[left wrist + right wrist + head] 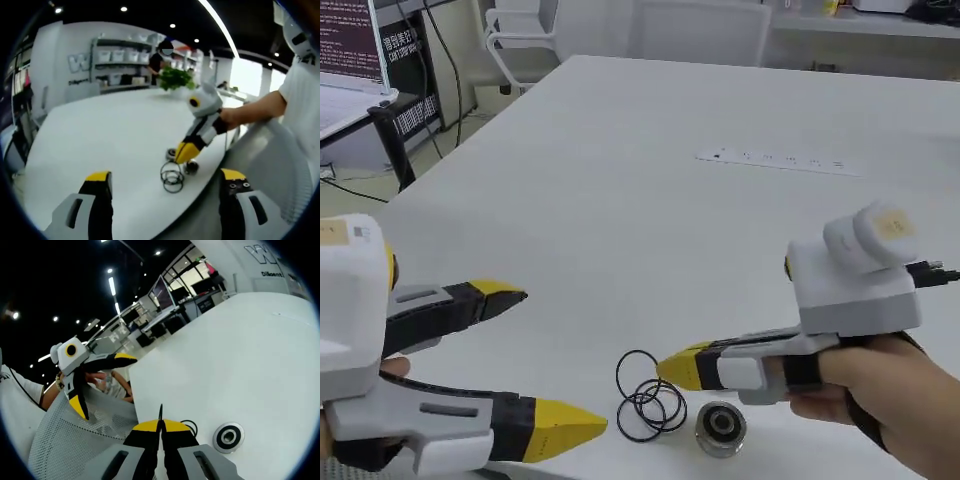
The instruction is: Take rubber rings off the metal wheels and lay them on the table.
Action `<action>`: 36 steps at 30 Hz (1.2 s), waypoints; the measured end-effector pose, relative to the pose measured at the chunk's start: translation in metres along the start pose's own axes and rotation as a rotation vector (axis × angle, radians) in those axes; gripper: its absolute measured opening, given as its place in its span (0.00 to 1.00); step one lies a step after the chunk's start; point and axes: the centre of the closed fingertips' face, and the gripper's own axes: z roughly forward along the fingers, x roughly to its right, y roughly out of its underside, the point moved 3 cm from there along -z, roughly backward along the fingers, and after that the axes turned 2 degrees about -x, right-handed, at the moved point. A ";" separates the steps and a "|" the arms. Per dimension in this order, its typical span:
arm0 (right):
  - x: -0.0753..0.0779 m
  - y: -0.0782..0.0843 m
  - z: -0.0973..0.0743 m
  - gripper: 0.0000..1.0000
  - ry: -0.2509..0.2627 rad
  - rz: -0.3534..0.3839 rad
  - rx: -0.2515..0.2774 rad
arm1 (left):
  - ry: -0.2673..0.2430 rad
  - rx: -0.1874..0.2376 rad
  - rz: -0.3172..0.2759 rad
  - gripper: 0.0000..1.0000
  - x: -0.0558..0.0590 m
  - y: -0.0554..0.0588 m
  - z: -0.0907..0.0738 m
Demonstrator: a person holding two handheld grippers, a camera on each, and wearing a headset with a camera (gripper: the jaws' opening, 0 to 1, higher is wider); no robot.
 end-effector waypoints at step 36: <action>0.022 0.016 0.012 0.11 0.158 -0.134 -0.084 | 0.004 -0.032 -0.058 0.89 0.000 0.009 0.001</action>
